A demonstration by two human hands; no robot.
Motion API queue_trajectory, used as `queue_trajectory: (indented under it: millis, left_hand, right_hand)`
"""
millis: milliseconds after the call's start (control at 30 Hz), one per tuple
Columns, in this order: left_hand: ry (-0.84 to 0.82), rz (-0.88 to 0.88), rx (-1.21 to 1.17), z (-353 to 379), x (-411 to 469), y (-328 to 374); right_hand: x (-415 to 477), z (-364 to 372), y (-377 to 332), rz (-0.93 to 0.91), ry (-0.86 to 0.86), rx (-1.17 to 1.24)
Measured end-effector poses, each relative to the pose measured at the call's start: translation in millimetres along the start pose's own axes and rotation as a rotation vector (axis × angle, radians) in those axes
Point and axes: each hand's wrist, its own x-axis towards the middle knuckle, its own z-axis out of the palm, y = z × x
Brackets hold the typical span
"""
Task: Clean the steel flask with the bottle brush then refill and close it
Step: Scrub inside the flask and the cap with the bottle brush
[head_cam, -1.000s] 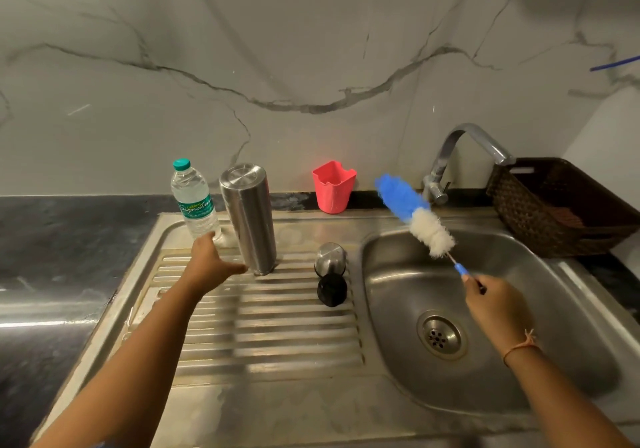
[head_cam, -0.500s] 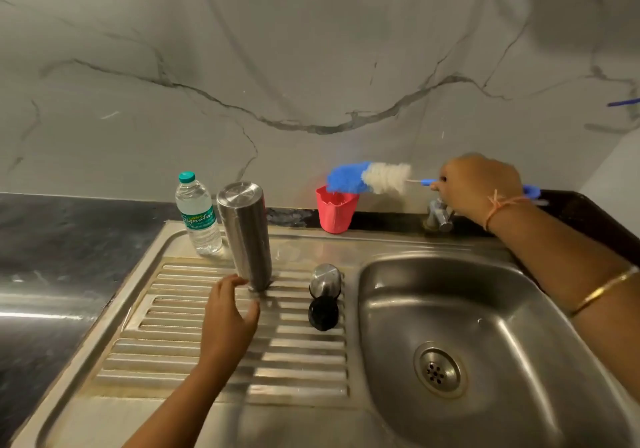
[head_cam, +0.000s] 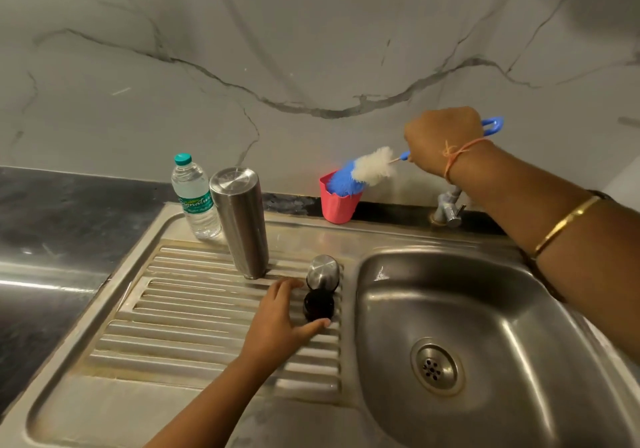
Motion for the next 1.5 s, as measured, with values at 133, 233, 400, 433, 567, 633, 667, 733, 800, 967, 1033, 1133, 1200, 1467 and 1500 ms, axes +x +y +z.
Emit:
queue_trajectory:
  millis: [133,233,400,433,567,633,667,733,800,967,1033,1133,1200,1467,1500]
  left_hand:
    - [-0.03,0.002,0.036,5.6,0.6,3.4]
    - [-0.045,-0.011,0.039,6.1,2.5,7.1]
    - [-0.076,0.014,0.12,11.0,2.0,11.3]
    - [-0.079,0.01,0.137,13.1,1.9,10.8]
    - [-0.075,-0.002,0.219,18.7,1.6,11.0]
    - [-0.07,-0.001,0.244,19.7,1.6,11.3]
    - [-0.072,0.004,0.26,20.6,0.9,11.2]
    - [-0.097,0.005,0.29,21.8,-0.8,12.3]
    - [-0.115,-0.022,0.282,22.6,-2.4,15.0]
    - [-0.111,-0.121,0.045,26.6,-4.1,27.0]
    - [-0.098,-0.194,-0.205,29.0,-4.1,35.1]
    - [-0.18,-0.382,-0.652,28.7,-1.7,53.2]
    - [-0.261,-0.501,-1.019,27.9,2.3,67.6]
    - [-0.178,-0.542,-1.238,49.9,38.6,102.6]
    - [-0.161,-0.529,-1.205,52.7,43.1,107.4]
  right_hand:
    - [-4.8,-15.2,20.4,0.049,0.042,0.054]
    - [-13.3,-16.1,27.1,0.086,0.062,0.082]
    - [-32.4,-5.4,25.8,0.149,0.072,0.08]
    - [-36.1,-4.2,25.9,0.158,0.067,0.088]
    - [-54.3,3.0,24.7,0.192,0.06,0.135]
    - [-63.5,6.5,20.8,0.199,0.041,0.179]
    - [-68.6,8.0,18.7,0.202,0.029,0.197]
    - [-79.5,11.5,14.3,0.214,0.014,0.241]
    - [-89.3,19.2,10.1,0.235,0.037,0.308]
    - [-110.4,53.5,6.0,0.323,0.036,0.433]
    - [-123.5,72.7,7.4,0.386,0.009,0.574]
    - [-154.2,101.7,7.4,0.463,0.031,0.841]
    - [-180.1,117.6,4.5,0.5,0.071,0.985]
    - [-259.6,149.9,10.7,0.501,0.101,1.196]
    - [-267.6,148.7,14.8,0.492,0.116,1.18]
